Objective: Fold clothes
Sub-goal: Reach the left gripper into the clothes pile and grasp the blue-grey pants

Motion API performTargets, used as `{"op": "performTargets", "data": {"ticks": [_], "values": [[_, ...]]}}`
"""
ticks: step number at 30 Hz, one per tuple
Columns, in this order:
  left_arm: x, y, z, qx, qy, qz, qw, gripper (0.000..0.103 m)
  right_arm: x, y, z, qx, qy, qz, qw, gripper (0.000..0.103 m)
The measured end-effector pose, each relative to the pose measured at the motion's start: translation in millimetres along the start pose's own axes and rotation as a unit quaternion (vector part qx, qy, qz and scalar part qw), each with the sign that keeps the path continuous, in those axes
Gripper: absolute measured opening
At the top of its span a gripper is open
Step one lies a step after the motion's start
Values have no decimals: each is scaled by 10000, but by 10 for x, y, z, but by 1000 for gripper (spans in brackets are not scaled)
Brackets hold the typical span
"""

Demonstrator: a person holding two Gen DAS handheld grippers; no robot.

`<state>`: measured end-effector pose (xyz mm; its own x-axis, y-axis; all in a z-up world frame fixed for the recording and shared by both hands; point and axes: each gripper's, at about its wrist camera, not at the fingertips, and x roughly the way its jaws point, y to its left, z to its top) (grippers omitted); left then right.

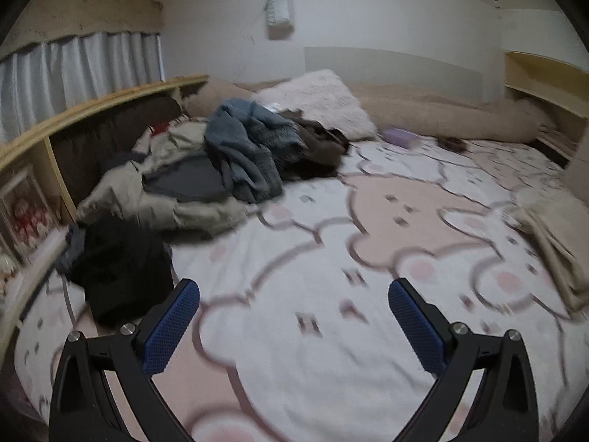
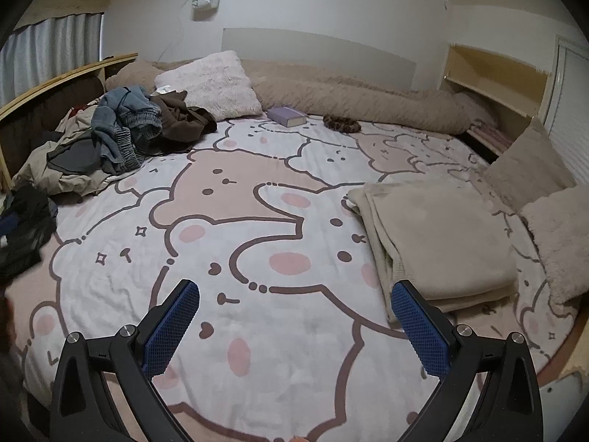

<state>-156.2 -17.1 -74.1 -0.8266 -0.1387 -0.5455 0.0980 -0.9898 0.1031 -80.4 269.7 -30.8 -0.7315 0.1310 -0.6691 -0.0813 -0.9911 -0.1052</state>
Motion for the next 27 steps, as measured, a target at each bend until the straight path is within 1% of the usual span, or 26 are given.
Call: {"op": "performTargets", "data": {"ticks": [2,4,7,9,13,15,17,19,20,21,25,27], "values": [[244,-29,178,121,-286,293,9991,103,112,-31,20,33,61,11,10000,103],[508,-84,357,304,-539,613,9962,103,223,-57,44,45,119,-37,9999,103],[999,-230,630,652,-714,1076,9895,103,394,-117,66,96,221,-76,9997,103],[1292,-291,777,817,-753,1321,9850,103,508,-163,77,158,319,-71,9993,103],[1920,-423,1043,880,-647,1742,9786,103,758,-223,101,211,511,-116,9984,103],[2282,-477,1152,853,-510,2009,9746,103,866,-239,108,224,591,-137,9979,103],[2543,-525,1199,893,-395,2293,9684,103,962,-251,113,227,665,-165,9974,103],[2818,-560,1244,929,-325,2650,9592,103,1057,-263,117,228,740,-196,9968,103],[2917,-569,1252,931,-297,2769,9559,103,1105,-269,118,228,777,-212,9965,103],[3014,-559,1264,883,-234,2850,9542,103,1147,-272,121,231,810,-218,9962,103],[3384,-413,1323,445,220,2977,9534,103,1271,-274,119,226,902,-213,9954,103],[3571,-325,1324,302,486,3070,9500,103,1315,-268,107,195,939,-223,9951,103]]}}
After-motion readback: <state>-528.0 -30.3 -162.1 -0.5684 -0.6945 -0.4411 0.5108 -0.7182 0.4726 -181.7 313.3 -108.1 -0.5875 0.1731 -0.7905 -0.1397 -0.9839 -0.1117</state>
